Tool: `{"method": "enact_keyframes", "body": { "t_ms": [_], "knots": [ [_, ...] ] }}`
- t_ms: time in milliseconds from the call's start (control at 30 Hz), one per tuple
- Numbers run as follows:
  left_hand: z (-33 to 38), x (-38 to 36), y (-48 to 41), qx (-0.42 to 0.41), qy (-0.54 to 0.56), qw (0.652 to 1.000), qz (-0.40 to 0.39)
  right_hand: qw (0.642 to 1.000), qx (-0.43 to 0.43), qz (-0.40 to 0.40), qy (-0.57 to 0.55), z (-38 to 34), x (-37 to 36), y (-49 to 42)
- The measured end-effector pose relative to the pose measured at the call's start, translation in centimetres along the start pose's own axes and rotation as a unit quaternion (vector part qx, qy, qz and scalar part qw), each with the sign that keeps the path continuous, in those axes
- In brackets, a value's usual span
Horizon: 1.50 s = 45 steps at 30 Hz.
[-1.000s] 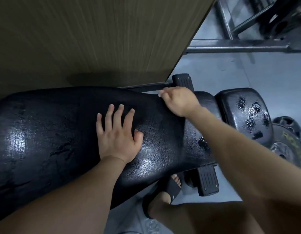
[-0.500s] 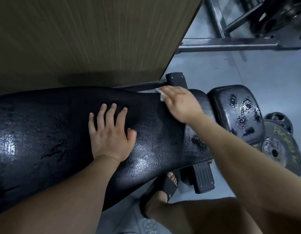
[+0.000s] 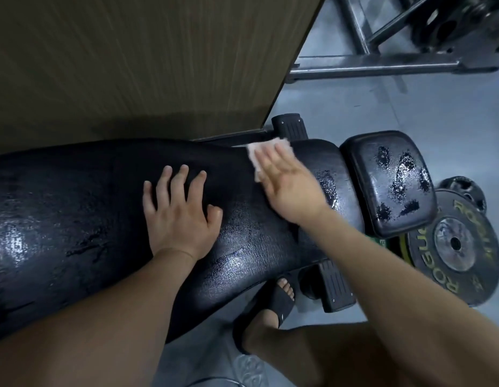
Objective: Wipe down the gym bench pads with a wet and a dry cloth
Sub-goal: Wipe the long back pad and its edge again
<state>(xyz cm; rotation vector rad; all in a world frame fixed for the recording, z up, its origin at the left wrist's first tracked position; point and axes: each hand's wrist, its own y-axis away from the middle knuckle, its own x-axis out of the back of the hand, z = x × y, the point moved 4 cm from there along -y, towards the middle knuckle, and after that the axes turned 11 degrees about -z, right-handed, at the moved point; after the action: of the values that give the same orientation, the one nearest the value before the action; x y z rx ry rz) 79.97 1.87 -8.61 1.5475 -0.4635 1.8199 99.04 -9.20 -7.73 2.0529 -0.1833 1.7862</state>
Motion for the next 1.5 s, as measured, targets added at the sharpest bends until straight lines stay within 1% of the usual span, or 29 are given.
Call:
{"method": "enact_keyframes", "body": {
  "t_ms": [33, 100, 167, 200, 233, 300, 367, 400, 467, 500, 567, 633, 667, 700, 800, 867, 900, 933, 1000, 1067, 1100, 1133, 1200, 1233, 1300, 1333, 1367, 1433, 1500],
  "knots": [
    [0.0, 0.0, 0.0, -0.001, 0.001, 1.0, 0.001, 1.0, -0.025, -0.001, 0.003, 2.0, 0.3, 0.5],
    [0.1, 0.0, 0.0, 0.0, 0.002, 1.0, 0.0, 0.99, -0.133, -0.003, -0.038, 5.6, 1.1, 1.1],
    [0.1, -0.1, -0.1, 0.003, 0.0, 1.0, 0.001, 0.977, -0.202, 0.007, -0.064, 4.6, 1.3, 0.8],
    [0.1, -0.1, -0.1, 0.003, -0.001, 1.0, 0.001, 0.978, -0.198, 0.034, -0.052, 2.4, 1.2, 0.5],
    [0.1, -0.1, -0.1, 0.003, -0.001, 1.0, 0.002, 0.984, -0.163, 0.044, -0.048, -0.1, 0.7, 0.2],
    [0.1, -0.1, -0.2, 0.002, -0.001, 1.0, 0.008, 0.995, -0.062, 0.015, -0.071, -4.8, -0.2, 0.3],
    [0.1, -0.1, -0.1, 0.0, 0.0, 1.0, 0.008, 0.998, 0.014, -0.003, -0.059, -5.4, -0.2, 0.5],
    [0.1, -0.1, 0.0, 0.0, 0.001, 1.0, 0.007, 0.999, 0.027, -0.003, -0.036, -4.3, 0.1, 0.6],
    [0.1, -0.1, -0.1, 0.001, -0.001, 1.0, 0.007, 1.0, 0.003, 0.022, 0.004, -0.4, 0.6, 1.0],
    [0.1, -0.1, -0.1, 0.0, -0.001, 1.0, 0.006, 0.999, -0.045, 0.019, 0.006, 1.9, 1.0, 1.4],
    [0.1, -0.1, -0.2, -0.001, 0.001, 1.0, 0.007, 0.989, -0.148, -0.02, -0.02, 5.2, 1.5, 2.5],
    [0.2, -0.1, -0.2, 0.0, 0.0, 1.0, 0.009, 0.976, -0.214, 0.02, -0.034, 4.1, 1.7, 2.7],
    [0.2, -0.1, -0.2, 0.0, 0.0, 1.0, 0.009, 0.976, -0.211, 0.05, -0.033, 2.2, 1.6, 2.5],
    [0.2, -0.1, -0.2, 0.001, 0.001, 1.0, 0.009, 0.981, -0.178, 0.068, -0.038, -0.1, 1.2, 2.2],
    [0.2, 0.0, -0.2, -0.002, -0.001, 1.0, 0.014, 0.996, -0.058, 0.024, -0.057, -5.3, -0.1, 2.4],
    [0.2, 0.0, -0.1, -0.006, 0.006, 1.0, 0.014, 0.997, -0.029, 0.016, -0.065, -3.5, 0.2, 3.1],
    [0.2, 0.0, -0.1, -0.006, 0.008, 1.0, 0.016, 0.997, -0.039, 0.024, -0.061, -1.4, 0.3, 3.5],
    [0.2, 0.0, -0.2, -0.005, 0.008, 1.0, 0.015, 0.995, -0.071, 0.028, -0.061, 0.9, 0.5, 4.1],
    [0.2, -0.1, -0.2, -0.005, 0.008, 1.0, 0.014, 0.976, -0.192, 0.006, -0.101, 5.4, 0.9, 5.3],
    [0.3, 0.0, -0.2, -0.003, 0.008, 1.0, 0.017, 0.952, -0.275, 0.006, -0.132, 6.0, 0.8, 5.5],
    [0.3, 0.0, -0.2, -0.003, 0.008, 1.0, 0.019, 0.951, -0.284, 0.009, -0.12, 4.3, 0.7, 5.2],
    [0.4, 0.1, -0.2, -0.002, 0.008, 1.0, 0.02, 0.959, -0.264, 0.026, -0.1, 2.0, 0.5, 4.8],
    [0.4, 0.1, -0.2, -0.003, 0.008, 1.0, 0.024, 0.982, -0.167, 0.053, -0.074, -2.7, -0.3, 4.5],
    [0.4, 0.1, -0.2, -0.004, 0.007, 1.0, 0.025, 0.989, -0.12, 0.043, -0.071, -4.1, -0.8, 4.8],
    [0.3, 0.0, -0.2, -0.008, 0.009, 1.0, 0.023, 0.996, -0.065, 0.017, -0.067, -3.2, -1.2, 5.8],
    [0.3, 0.0, -0.2, -0.008, 0.009, 1.0, 0.023, 0.995, -0.067, 0.017, -0.065, -1.4, -1.0, 6.4],
    [0.3, 0.0, -0.2, -0.007, 0.009, 1.0, 0.023, 0.993, -0.097, 0.011, -0.066, 0.8, -1.1, 7.0],
    [0.3, 0.1, -0.3, -0.007, 0.009, 1.0, 0.024, 0.976, -0.199, 0.008, -0.087, 4.7, -0.9, 8.3],
    [0.3, 0.1, -0.3, -0.005, 0.011, 1.0, 0.026, 0.955, -0.277, 0.024, -0.104, 4.7, -0.9, 8.2]
  ]
}}
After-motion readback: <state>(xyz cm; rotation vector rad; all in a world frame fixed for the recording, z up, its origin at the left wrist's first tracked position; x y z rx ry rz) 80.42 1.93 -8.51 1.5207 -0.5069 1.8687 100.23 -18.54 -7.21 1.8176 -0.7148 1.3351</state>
